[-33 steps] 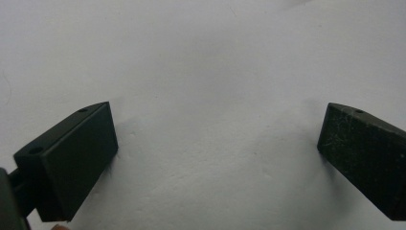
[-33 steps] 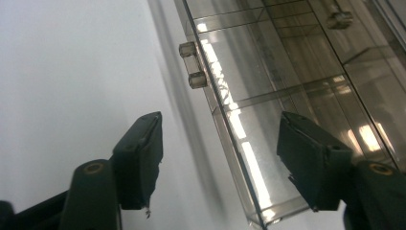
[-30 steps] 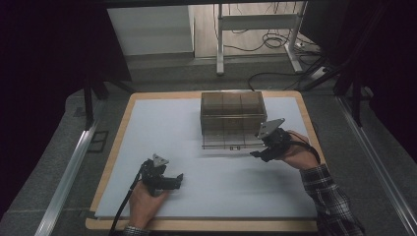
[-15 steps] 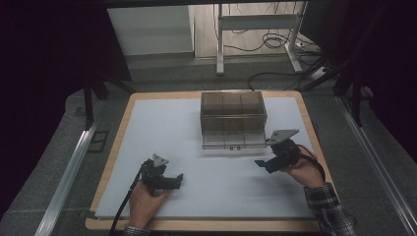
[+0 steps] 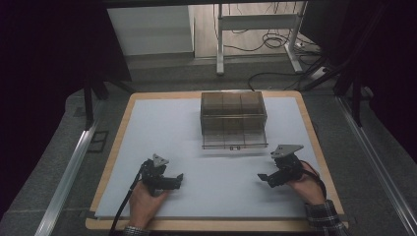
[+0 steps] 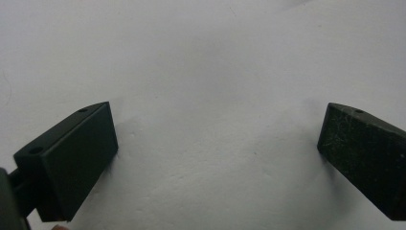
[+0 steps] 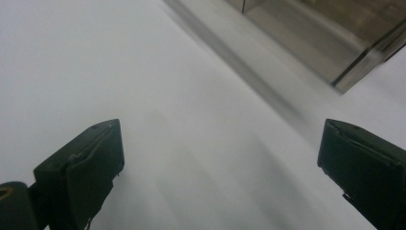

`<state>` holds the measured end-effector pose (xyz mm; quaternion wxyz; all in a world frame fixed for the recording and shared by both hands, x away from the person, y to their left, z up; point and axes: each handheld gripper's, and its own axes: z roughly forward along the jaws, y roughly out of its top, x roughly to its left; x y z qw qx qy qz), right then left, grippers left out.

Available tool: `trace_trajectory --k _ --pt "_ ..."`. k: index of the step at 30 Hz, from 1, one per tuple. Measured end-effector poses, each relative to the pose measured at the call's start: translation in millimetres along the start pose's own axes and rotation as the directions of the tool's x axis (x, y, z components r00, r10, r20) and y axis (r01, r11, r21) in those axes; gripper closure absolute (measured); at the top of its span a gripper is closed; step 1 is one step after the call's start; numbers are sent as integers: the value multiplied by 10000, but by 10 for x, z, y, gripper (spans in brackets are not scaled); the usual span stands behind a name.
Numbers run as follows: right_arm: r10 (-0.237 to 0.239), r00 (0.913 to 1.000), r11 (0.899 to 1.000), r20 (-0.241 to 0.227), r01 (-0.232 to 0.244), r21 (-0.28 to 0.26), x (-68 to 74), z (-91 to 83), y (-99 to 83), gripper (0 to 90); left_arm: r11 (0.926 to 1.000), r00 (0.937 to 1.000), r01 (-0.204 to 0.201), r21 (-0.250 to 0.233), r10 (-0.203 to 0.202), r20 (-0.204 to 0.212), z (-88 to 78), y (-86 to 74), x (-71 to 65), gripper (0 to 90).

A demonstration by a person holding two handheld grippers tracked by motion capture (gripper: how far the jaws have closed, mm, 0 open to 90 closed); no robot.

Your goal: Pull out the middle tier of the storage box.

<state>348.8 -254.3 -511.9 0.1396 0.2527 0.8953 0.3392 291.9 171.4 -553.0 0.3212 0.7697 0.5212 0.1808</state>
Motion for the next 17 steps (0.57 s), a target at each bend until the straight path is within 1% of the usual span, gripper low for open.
trace_trajectory --k 2,4,6,8,10,13,17 --pt "92 10000 9999 -4 -92 56 10 31 -43 12 10000 10000 0 -2 0 0 0 0 0 0" --pt "266 9996 9996 -111 -265 62 15 59 -86 10 10000 10000 0 -3 0 2 0 0 1 0" --pt "383 9993 9992 -55 -382 94 20 83 -124 9 10000 10000 4 -6 -4 2 0 0 0 0" --pt "539 9985 9985 -104 -539 51 21 109 -164 0 10000 10000 3 -6 -3 2 0 0 1 0" --pt "594 9982 9982 -98 -595 -96 24 108 -180 0 10000 10000 3 -7 -3 3 0 0 0 0" --pt "508 9987 9987 -29 -508 -69 34 114 -180 0 10000 10000 1 -7 -1 5 0 -1 0 0" --pt "514 9987 9986 -6 -514 -93 40 115 -188 0 10000 10000 -12 0 12 2 -1 -2 -1 0"
